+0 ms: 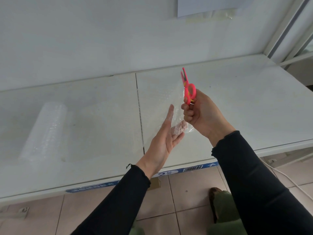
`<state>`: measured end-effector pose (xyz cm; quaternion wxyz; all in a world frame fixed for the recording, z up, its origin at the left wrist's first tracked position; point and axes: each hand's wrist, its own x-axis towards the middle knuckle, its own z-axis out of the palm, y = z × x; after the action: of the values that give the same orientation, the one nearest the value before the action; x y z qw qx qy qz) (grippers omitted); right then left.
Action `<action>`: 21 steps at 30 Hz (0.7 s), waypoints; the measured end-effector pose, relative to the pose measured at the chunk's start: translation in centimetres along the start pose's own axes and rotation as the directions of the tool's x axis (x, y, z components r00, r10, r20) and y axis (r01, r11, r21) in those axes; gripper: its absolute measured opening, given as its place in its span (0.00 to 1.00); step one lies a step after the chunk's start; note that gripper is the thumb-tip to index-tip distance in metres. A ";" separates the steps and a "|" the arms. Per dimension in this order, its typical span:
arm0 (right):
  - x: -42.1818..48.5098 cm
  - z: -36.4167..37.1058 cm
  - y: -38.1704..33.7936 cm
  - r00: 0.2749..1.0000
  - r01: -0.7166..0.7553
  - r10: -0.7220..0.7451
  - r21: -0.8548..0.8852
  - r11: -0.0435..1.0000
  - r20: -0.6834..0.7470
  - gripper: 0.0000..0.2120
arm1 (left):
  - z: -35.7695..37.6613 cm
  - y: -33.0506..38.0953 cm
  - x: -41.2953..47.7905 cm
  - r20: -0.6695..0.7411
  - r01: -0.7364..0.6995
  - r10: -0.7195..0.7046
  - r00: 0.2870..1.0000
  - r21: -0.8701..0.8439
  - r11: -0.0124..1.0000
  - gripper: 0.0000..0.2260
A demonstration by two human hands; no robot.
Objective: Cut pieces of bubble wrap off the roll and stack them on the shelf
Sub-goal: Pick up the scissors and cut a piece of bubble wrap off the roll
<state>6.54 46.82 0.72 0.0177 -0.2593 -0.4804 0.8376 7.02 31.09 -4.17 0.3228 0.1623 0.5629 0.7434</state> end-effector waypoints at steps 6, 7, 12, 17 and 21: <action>0.2 -0.2 -0.4 1.000 -0.005 0.005 0.006 1.000 -0.022 0.19 | 0.2 0.0 -0.4 0.022 0.010 -0.010 1.000 0.010 1.000 0.20; 0.2 -0.2 -0.4 1.000 -0.007 0.007 0.009 1.000 -0.024 0.19 | 0.2 0.0 -0.4 0.018 0.016 -0.016 1.000 0.008 1.000 0.20; 0.5 -0.3 -0.5 1.000 -0.003 0.004 0.020 1.000 -0.030 0.19 | 0.3 0.3 -0.6 0.010 0.038 -0.038 0.999 -0.017 0.999 0.20; 0.5 -0.5 -0.5 0.999 0.032 -0.030 0.065 0.997 -0.029 0.17 | 0.4 0.0 -0.6 0.005 0.053 -0.053 0.999 -0.122 0.991 0.19; 0.2 -0.6 -0.7 0.999 0.044 -0.043 0.049 0.998 -0.021 0.18 | 0.4 -0.3 -0.2 0.007 0.051 -0.051 0.999 -0.241 0.969 0.20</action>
<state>6.53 47.76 0.95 0.0469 -0.2566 -0.4649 0.8461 7.45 31.28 -4.31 0.3592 0.1079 0.4724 0.7976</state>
